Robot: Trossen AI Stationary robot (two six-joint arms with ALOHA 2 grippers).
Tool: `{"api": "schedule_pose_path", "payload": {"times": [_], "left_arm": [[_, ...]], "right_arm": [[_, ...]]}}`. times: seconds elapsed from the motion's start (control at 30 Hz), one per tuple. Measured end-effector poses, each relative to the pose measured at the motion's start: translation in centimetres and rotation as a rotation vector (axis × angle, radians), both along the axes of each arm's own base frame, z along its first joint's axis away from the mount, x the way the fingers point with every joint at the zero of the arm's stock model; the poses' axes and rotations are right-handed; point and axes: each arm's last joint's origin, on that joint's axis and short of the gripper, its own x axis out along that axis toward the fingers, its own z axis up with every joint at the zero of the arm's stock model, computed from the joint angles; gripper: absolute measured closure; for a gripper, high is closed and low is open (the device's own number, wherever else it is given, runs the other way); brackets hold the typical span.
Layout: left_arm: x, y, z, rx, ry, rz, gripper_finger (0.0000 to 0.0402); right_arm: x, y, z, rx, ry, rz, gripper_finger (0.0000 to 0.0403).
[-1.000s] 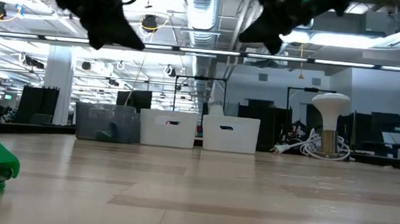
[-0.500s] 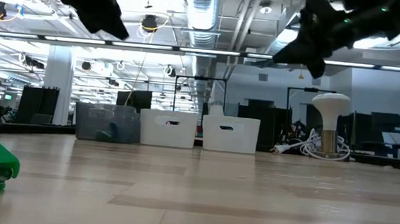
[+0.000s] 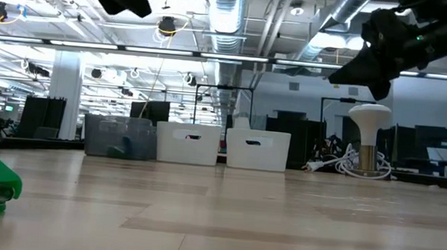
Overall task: Pick and place Stapler, Stapler remover, tape
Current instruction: Put the green stapler into the black bin
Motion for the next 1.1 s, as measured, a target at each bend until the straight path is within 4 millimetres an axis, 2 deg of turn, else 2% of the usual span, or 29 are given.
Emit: {"api": "schedule_pose_path", "payload": {"times": [0.2, 0.37, 0.53, 0.67, 0.87, 1.1], "left_arm": [[0.7, -1.3, -1.2, -0.178, 0.148, -0.118, 0.0399], [0.8, -2.2, -1.8, -0.335, 0.212, -0.095, 0.0399], [0.9, -3.5, -2.2, -0.334, 0.154, -0.072, 0.0399], [1.5, -4.2, -3.7, -0.337, 0.203, -0.029, 0.0399], [3.3, -5.5, -5.1, -0.317, 0.283, -0.085, 0.0399], [3.1, -5.4, -4.9, -0.246, 0.424, -0.061, 0.0399]], "right_arm": [[-0.2, 0.0, -0.4, -0.011, 0.013, 0.004, 0.0402], [-0.1, 0.0, -0.5, -0.004, 0.019, 0.001, 0.0402], [0.0, 0.0, -0.8, -0.003, 0.044, 0.002, 0.0402], [0.0, 0.0, -1.4, 0.004, 0.099, 0.004, 0.0402], [0.3, 0.0, -2.2, 0.013, 0.162, 0.003, 0.0402], [0.6, -0.1, -2.8, 0.022, 0.204, 0.001, 0.0402]]}}
